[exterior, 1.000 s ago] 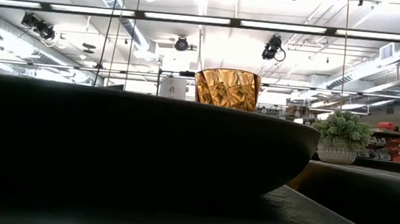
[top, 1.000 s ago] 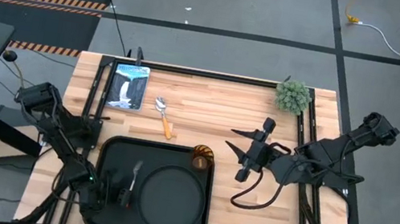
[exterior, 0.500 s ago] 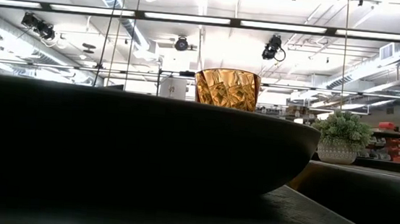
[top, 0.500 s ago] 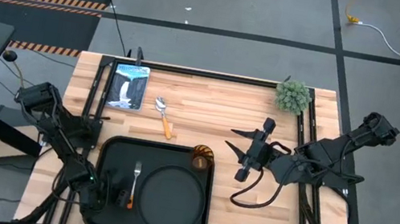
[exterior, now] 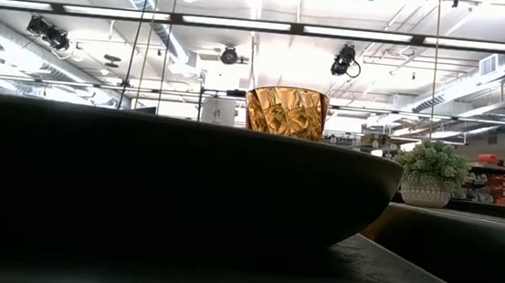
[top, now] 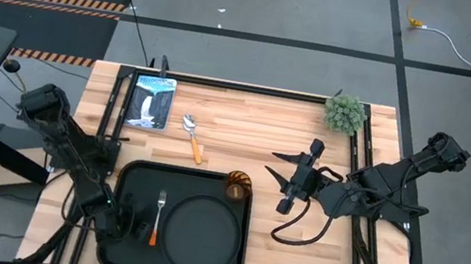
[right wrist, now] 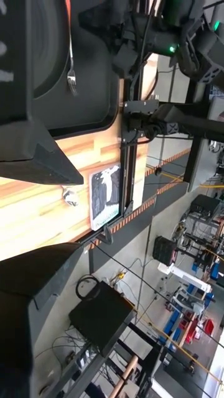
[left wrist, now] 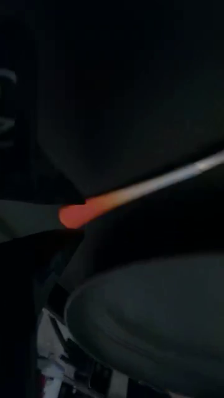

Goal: Pick and place plate/cup/fork/spoon on tray
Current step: Put the yellow spoon to the left of the orange fork on the black tray

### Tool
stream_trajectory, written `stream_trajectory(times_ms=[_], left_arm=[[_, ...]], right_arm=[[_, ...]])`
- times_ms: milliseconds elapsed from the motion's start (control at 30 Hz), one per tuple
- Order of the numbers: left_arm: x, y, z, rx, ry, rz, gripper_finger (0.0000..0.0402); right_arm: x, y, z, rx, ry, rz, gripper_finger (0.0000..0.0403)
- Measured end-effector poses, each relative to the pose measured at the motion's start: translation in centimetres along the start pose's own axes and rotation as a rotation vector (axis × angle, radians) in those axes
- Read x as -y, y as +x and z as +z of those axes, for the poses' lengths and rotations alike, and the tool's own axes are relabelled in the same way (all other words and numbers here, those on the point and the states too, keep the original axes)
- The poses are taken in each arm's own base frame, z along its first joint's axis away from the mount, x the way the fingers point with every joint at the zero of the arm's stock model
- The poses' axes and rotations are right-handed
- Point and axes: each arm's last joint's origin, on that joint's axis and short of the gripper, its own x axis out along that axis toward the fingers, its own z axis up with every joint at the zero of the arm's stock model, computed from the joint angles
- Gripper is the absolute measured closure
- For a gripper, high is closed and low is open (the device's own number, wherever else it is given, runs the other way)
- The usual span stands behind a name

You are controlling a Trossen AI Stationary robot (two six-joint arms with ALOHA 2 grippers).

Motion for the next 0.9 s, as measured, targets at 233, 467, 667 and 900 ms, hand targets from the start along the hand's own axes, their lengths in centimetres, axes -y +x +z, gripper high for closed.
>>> stream_trajectory(times_ms=[233, 467, 667, 900], left_arm=[[1.5, -0.9, 3.6, 0.076, 0.102, 0.007, 0.0340], [2.5, -1.6, 8.7, 0.201, 0.211, 0.049, 0.0344], [3.1, -2.3, 12.3, 0.248, 0.262, 0.049, 0.0344], [3.1, -2.5, 15.3, 0.296, 0.291, 0.079, 0.0344]], right_arm=[[0.0, 0.0, 0.0, 0.000, 0.000, 0.000, 0.0235], [0.8, 1.2, -1.1, -0.059, -0.065, -0.051, 0.0235], [3.4, 2.5, -3.5, -0.086, -0.036, -0.043, 0.0243], [7.3, -0.1, -6.2, 0.077, 0.073, 0.020, 0.0269]])
